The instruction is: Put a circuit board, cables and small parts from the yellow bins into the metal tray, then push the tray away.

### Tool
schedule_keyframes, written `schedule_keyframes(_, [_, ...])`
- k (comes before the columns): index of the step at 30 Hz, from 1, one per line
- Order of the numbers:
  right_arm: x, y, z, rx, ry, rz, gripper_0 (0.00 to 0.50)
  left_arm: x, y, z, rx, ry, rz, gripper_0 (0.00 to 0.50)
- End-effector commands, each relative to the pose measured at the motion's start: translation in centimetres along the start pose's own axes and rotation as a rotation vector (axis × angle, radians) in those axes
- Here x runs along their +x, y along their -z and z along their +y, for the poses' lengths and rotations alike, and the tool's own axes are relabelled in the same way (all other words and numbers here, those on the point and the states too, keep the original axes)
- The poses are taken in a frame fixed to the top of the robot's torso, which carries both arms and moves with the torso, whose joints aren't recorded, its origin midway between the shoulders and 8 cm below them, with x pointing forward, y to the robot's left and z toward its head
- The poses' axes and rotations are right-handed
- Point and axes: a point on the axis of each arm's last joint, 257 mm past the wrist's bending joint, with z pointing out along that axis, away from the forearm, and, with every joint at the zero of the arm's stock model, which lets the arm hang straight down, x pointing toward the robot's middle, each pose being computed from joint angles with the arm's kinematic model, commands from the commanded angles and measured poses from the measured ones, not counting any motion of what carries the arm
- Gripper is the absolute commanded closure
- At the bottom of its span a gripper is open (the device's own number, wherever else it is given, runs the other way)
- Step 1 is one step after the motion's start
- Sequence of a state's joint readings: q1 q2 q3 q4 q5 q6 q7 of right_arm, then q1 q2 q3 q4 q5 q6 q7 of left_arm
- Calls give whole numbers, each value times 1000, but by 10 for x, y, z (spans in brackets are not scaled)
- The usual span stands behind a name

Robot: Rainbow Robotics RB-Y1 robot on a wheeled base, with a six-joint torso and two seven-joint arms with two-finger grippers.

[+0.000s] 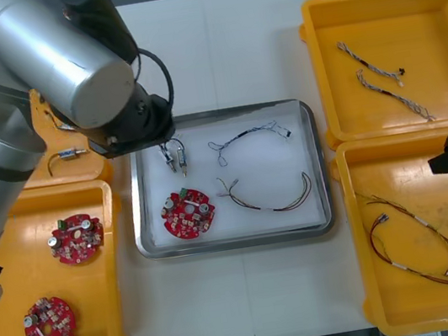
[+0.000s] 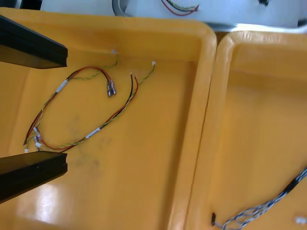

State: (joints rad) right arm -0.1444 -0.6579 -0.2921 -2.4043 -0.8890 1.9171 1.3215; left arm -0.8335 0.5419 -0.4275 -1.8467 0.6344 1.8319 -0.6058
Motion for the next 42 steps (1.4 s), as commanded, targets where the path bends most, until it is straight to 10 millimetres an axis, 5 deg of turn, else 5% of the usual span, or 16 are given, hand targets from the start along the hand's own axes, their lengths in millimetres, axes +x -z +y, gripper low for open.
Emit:
schedule_keyframes(1, [-24,6,33,-13,127,-29,1,-24,34,43,-13,-20,-36,0])
schedule_keyframes(10, [-45,-2,107,-66,384,-31,2,-38,63,113,-8,-44,-38,0])
schedule_keyframes(24, [-18,-45,200,-78,778,70,0,-18,80,216,-58,-109,-16,0])
schedule_keyframes(33, [-17,-76,248,-93,996,65,0,1,90,259,-63,-141,10,0])
schedule_keyframes(42, [0,-106,291,-153,1193,14,0,22,90,279,-91,-133,20,0])
